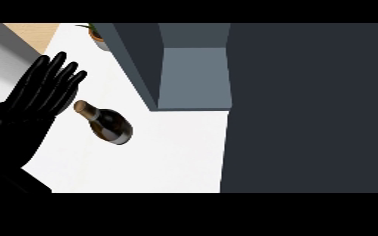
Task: Pick up the wine, place it into the cabinet and close the cabinet
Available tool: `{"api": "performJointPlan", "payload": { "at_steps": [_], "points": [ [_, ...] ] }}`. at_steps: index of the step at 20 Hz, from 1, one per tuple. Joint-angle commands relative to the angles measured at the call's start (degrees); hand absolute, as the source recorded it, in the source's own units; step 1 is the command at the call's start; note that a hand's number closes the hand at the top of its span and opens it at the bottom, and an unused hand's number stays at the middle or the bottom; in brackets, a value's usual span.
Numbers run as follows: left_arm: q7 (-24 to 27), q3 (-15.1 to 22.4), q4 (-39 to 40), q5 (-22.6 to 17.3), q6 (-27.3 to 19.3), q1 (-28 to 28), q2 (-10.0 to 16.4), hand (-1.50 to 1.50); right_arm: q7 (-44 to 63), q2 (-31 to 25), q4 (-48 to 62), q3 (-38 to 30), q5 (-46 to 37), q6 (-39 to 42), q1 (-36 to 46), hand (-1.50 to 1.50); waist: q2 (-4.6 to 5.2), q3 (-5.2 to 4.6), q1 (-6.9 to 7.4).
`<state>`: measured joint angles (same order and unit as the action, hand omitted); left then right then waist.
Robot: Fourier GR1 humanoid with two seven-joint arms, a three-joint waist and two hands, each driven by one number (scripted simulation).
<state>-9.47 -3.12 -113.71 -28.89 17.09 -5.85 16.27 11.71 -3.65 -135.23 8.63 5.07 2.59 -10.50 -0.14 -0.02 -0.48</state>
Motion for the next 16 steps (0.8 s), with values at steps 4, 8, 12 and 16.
{"api": "performJointPlan", "payload": {
  "at_steps": [4,8,12,16],
  "points": [
    [-10.1,-1.3,-5.8,-7.7,-2.6,-2.2,1.4,-1.5,14.1,1.6,-13.2,9.9,-5.4,-4.4,-0.2,-1.5,-0.01,-0.01,0.43],
    [-15.7,-4.1,-9.1,-10.2,-6.4,-4.8,3.1,-1.5,9.1,1.3,-13.6,13.8,-8.9,-3.9,-6.0,-1.5,-0.06,0.04,0.16],
    [-20.4,-7.6,-10.5,-15.2,-8.0,-4.4,5.3,-1.5,17.0,1.7,-15.9,16.2,-11.0,-8.2,-1.0,-1.5,-0.11,0.0,0.34],
    [-18.6,-2.7,-10.6,-7.9,-8.7,-4.9,2.7,-1.5,21.8,0.6,-17.6,17.8,-12.8,-10.3,1.6,-1.5,-0.07,-0.01,-0.08]
  ]
}}
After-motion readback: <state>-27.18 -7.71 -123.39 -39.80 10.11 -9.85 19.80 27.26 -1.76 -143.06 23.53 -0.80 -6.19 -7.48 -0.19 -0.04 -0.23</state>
